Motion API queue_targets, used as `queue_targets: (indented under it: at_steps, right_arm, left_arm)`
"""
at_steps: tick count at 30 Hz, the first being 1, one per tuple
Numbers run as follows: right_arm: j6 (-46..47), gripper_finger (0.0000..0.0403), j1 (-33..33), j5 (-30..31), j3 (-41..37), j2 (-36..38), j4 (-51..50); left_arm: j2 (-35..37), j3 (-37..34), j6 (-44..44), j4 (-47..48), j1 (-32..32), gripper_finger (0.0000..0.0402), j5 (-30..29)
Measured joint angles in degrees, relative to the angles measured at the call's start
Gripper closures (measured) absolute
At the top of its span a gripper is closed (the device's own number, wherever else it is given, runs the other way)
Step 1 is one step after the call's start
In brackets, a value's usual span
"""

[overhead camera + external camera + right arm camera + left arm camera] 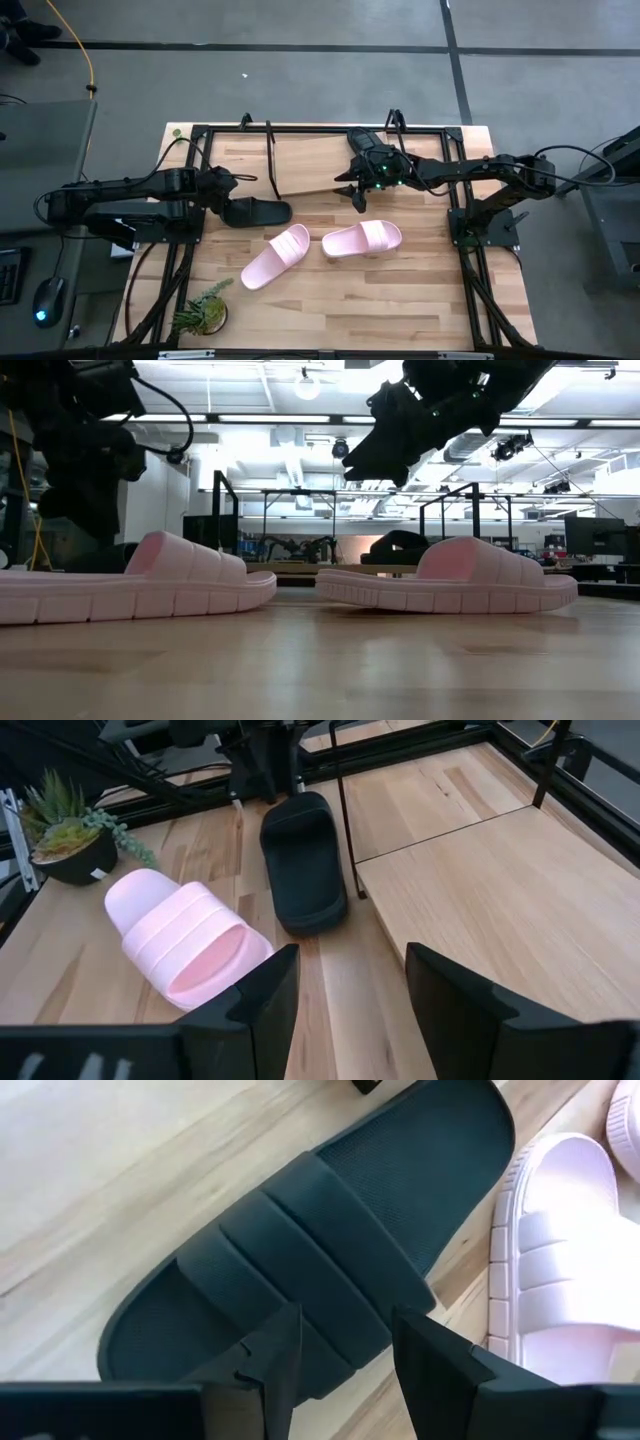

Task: Pick and place slides into the shelf
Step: Put the black slide on the shelf

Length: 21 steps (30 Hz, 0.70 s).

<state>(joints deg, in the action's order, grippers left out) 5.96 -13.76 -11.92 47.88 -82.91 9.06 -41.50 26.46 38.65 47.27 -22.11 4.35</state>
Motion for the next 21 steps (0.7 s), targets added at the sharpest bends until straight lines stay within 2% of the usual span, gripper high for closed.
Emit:
queue_targets:
  at_steps: [11,15,21]
  right_arm:
    - [0.0,0.0226,0.0,0.1,0.0,0.0,0.0]
    - [0.0,0.0226,0.0,0.1,0.0,0.0,0.0]
    - [1.1,0.0226,0.0,0.1,0.0,0.0,-0.1]
  left_arm:
    - [0.0,0.0,0.1,-9.9,0.0,0.0259,2.2]
    - [0.0,0.0,0.2,-8.0,0.0,0.0259,2.3]
    - [0.0,0.0,1.6,0.7,0.0,0.0259,1.9]
